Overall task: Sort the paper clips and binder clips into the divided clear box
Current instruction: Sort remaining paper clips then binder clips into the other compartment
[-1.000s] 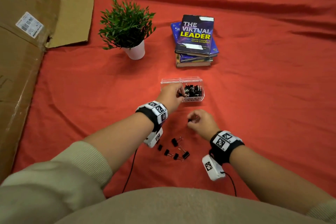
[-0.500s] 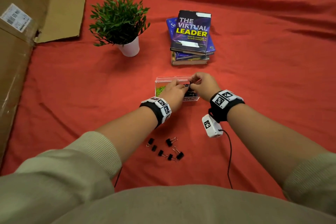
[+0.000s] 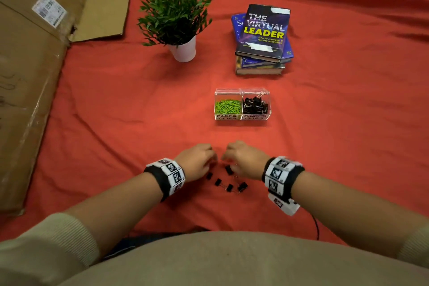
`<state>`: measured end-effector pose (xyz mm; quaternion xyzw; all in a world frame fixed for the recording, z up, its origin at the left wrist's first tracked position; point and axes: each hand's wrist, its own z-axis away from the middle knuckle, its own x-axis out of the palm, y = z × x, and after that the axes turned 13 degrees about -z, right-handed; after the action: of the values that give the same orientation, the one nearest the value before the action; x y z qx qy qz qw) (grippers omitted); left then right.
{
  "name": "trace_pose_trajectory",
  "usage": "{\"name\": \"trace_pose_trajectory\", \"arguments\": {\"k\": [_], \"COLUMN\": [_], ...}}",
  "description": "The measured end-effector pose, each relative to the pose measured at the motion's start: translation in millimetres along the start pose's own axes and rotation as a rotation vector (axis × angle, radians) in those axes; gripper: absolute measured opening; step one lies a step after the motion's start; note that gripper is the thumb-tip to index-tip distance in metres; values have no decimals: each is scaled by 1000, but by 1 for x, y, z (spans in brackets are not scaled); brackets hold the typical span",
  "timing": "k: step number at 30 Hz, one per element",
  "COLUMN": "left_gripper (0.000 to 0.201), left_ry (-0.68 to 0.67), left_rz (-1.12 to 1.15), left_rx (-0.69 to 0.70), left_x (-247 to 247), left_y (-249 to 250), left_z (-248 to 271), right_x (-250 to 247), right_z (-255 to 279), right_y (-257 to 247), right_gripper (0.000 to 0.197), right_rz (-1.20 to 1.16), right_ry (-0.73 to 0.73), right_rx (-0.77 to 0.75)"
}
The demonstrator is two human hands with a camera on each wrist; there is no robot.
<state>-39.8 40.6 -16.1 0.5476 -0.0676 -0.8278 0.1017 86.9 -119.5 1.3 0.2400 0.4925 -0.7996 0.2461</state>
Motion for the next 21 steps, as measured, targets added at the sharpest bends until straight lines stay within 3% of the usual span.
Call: {"name": "trace_pose_trajectory", "arguments": {"k": [3, 5, 10, 14, 17, 21], "left_gripper": [37, 40, 28, 23, 17, 20], "left_ry": [-26, -27, 26, 46, 84, 107], "left_rz": [-14, -24, -49, -48, 84, 242], "left_rx": [-14, -35, -98, -108, -88, -110], "left_x": [12, 16, 18, 19, 18, 10], "left_y": [-6, -4, 3, 5, 3, 7], "left_z": [16, 19, 18, 19, 20, 19], "right_x": [22, 27, 23, 25, 35, 41], "right_z": [-1, -1, 11, 30, 42, 47], "right_y": [-4, -2, 6, 2, 7, 15], "right_gripper": [39, 34, 29, 29, 28, 27], "right_rz": [110, 126, 40, 54, 140, 148], "right_ry": [-76, -52, 44, -54, -147, -121], "right_rx": [6, 23, 60, 40, 45, 57]}}
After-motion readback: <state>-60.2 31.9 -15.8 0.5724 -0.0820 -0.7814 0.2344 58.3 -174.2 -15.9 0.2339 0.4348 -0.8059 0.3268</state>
